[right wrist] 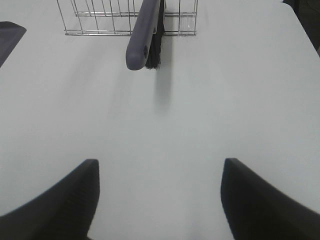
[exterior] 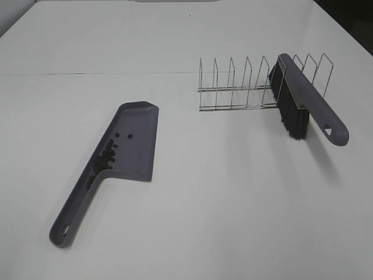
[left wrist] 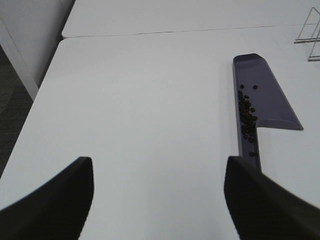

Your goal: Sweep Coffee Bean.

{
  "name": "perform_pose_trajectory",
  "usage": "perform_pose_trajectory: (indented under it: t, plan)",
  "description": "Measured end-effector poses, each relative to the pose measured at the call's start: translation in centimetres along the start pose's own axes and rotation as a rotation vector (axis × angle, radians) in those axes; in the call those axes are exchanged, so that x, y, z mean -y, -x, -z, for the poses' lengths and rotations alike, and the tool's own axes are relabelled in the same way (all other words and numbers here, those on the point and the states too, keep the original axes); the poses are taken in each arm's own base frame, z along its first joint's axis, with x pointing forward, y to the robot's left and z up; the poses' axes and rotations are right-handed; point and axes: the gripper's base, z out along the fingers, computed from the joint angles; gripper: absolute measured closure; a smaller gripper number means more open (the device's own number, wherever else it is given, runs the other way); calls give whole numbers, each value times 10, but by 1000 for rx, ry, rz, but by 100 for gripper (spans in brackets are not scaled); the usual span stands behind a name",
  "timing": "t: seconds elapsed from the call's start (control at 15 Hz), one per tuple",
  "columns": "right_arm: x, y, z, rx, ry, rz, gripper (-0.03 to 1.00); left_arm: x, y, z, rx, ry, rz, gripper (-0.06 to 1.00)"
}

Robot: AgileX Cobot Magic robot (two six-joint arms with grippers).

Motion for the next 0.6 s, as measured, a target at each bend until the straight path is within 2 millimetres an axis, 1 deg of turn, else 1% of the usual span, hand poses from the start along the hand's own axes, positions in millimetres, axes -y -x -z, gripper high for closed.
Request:
perform_pose_trajectory:
  t: [0.6]
  plan:
    - [0, 0, 0, 0, 0, 0, 37, 0, 0, 0, 2, 6, 3, 29]
